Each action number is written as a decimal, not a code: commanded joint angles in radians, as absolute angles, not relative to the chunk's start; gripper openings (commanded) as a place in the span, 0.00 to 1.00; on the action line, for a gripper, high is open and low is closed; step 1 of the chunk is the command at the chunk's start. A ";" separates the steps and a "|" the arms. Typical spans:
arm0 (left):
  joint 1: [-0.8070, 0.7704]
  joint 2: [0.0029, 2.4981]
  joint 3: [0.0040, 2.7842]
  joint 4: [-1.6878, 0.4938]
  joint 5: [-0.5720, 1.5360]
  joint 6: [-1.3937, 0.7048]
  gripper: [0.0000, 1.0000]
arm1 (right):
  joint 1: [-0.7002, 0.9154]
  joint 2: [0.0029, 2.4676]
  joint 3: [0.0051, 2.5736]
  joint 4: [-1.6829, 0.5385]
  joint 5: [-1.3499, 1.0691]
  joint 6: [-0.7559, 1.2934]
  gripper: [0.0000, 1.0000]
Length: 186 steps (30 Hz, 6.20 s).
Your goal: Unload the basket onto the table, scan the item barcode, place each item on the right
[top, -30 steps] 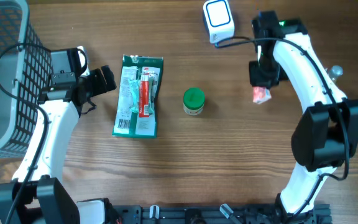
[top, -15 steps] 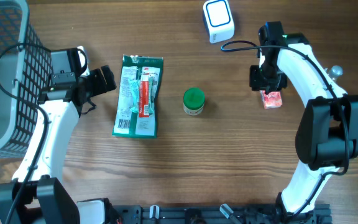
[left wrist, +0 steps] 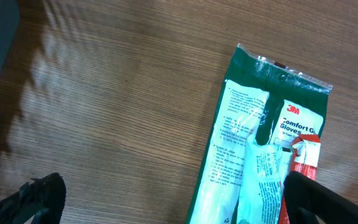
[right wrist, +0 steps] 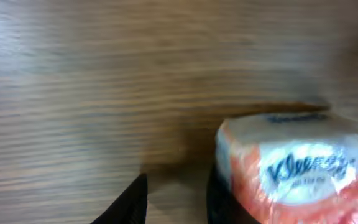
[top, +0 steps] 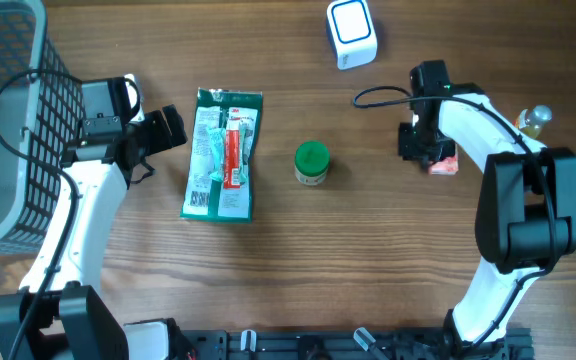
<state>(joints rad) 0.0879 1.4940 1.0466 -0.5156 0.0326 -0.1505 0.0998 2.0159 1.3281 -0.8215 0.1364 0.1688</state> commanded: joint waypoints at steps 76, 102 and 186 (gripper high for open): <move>0.094 1.493 1.054 -0.513 0.044 -0.134 1.00 | 0.445 1.924 1.366 -0.910 0.172 0.326 0.76; 0.094 1.493 1.054 -0.513 0.044 -0.134 1.00 | 0.385 1.925 1.321 -0.883 0.045 0.314 0.99; 0.094 1.493 1.054 -0.513 0.044 -0.134 1.00 | 0.386 1.948 1.358 -0.860 0.096 0.318 0.81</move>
<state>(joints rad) 0.0879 1.4940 1.0466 -0.5159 0.0326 -0.1505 0.3851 1.9854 1.3323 -0.8593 0.0792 0.3096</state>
